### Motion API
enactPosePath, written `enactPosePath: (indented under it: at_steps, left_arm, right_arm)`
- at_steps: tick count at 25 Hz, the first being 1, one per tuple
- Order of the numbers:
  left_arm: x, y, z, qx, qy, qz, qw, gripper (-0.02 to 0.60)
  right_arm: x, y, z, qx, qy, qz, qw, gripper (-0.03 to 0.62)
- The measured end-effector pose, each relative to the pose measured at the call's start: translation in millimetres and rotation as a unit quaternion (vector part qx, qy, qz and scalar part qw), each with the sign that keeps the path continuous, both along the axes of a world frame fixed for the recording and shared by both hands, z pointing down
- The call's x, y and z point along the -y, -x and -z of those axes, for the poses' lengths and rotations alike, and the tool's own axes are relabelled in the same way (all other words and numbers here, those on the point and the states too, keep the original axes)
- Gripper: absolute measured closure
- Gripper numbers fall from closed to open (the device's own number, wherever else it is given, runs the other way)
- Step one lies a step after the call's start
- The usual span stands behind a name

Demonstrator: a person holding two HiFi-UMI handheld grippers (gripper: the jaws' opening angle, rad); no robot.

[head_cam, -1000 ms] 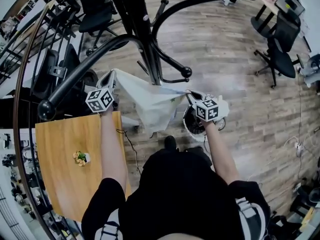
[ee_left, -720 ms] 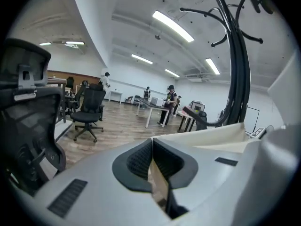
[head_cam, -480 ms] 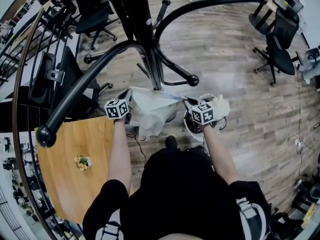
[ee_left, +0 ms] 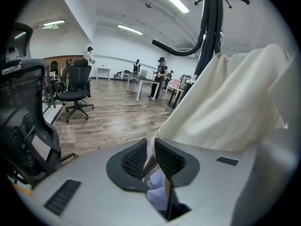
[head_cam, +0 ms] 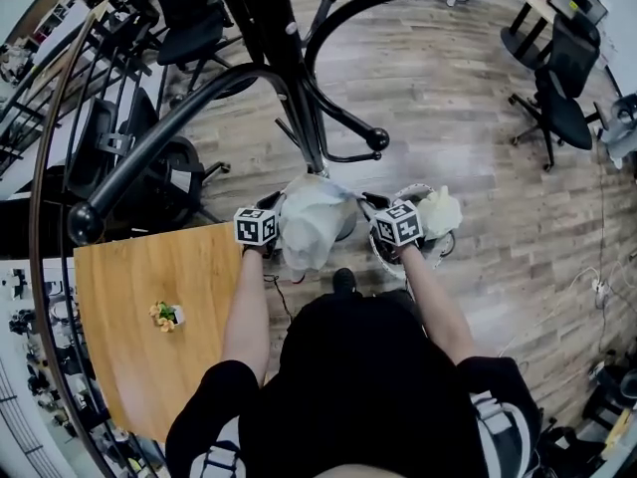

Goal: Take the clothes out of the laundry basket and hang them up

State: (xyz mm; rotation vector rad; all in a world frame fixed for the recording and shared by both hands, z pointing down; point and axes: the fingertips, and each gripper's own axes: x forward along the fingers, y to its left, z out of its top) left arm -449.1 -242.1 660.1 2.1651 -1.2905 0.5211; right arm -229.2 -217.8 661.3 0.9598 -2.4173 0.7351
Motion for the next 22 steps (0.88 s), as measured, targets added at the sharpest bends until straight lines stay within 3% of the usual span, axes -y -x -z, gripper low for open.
enactPosePath:
  at_steps: [1,3,7,13,22]
  left_arm:
    - [-1,1,0,0.011,0.001,0.0,0.9999,0.516]
    - [-3,3,0,0.034,-0.002,-0.001,0.9994,0.354]
    - [-9,10,6,0.053,-0.014,0.004,0.9985,0.337]
    - [-22,37,18,0.013,-0.027,0.101,0.9944,0.334]
    - [-68,83,22,0.046,-0.046,0.208,0.976,0.336]
  right_arm:
    - [-1,0,0,0.0,0.0,0.002,1.0,0.506]
    - [-4,-1,0,-0.001,-0.003,0.004,1.0,0.471]
    - [-9,-1,0,-0.002,-0.008,0.006,1.0,0.412]
    - [-21,-9,1,0.003,-0.006,0.007,1.0,0.401]
    - [-43,-26,-7,0.007,-0.007,0.011,1.0,0.401]
